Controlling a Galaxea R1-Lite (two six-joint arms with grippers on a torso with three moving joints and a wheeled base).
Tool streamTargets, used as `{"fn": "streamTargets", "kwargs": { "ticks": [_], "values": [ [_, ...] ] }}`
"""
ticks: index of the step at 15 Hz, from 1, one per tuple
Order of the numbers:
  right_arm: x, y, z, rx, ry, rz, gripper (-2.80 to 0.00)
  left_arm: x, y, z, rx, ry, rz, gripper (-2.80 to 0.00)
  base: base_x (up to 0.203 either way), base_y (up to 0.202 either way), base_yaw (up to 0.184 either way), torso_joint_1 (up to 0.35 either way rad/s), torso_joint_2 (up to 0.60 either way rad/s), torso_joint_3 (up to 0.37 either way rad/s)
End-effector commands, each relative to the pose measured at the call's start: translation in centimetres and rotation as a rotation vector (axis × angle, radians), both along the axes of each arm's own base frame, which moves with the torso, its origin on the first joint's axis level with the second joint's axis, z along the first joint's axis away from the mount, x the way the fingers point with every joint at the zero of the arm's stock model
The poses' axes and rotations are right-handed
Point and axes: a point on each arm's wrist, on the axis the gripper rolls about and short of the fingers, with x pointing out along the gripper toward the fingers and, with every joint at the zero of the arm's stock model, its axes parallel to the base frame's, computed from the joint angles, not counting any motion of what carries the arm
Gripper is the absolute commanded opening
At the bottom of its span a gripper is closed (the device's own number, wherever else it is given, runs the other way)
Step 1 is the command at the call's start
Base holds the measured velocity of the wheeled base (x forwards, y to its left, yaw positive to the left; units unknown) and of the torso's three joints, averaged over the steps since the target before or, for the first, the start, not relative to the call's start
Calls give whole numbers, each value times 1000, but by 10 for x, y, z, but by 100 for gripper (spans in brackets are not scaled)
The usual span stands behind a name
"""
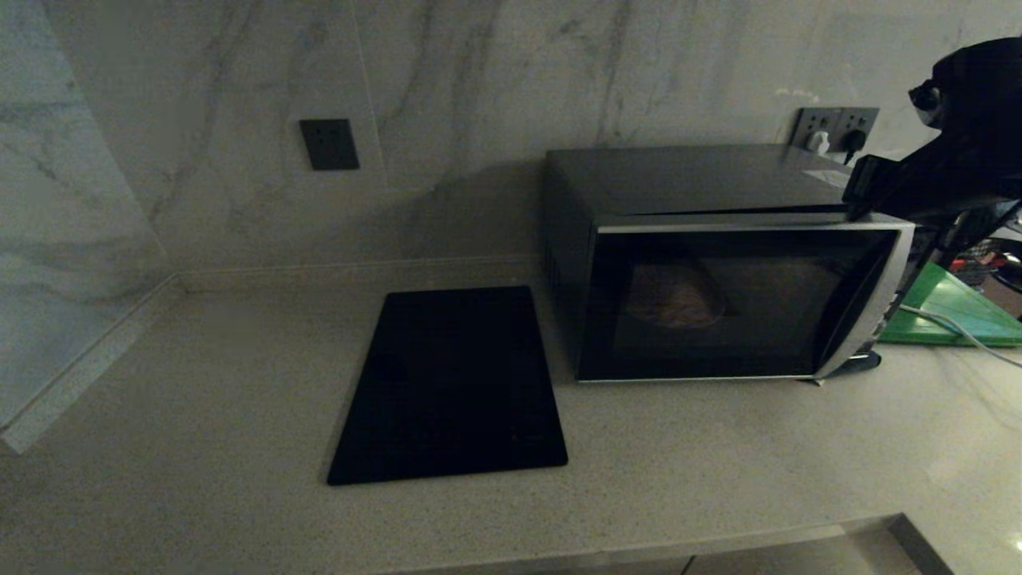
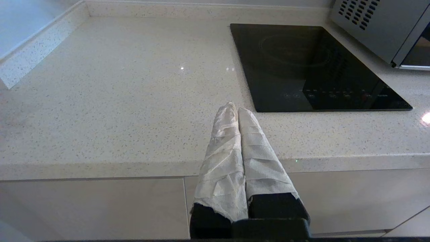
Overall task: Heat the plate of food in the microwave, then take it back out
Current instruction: Open the microwave oven
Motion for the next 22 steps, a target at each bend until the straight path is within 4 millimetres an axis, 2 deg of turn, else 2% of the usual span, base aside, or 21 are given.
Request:
{"fn": "streamTargets", "kwargs": {
  "ticks": [1,6,9,13,18,22],
  "values": [
    [-20,2,14,0,5,0,-280,0,0,0,-1,0,0,-280,0,0,0,0,0,0],
    [-56,11,12,8,100,18,-280,0,0,0,-1,0,1,-280,0,0,0,0,0,0],
    [-70,14,25,36,76,77,-280,0,0,0,-1,0,2,-280,0,0,0,0,0,0],
    [-64,13,31,35,45,78,-280,0,0,0,-1,0,0,-280,0,0,0,0,0,0],
    [-45,12,16,46,82,63,-280,0,0,0,-1,0,2,-280,0,0,0,0,0,0],
    [-45,10,11,22,107,14,-280,0,0,0,-1,0,2,-280,0,0,0,0,0,0]
  ]
}}
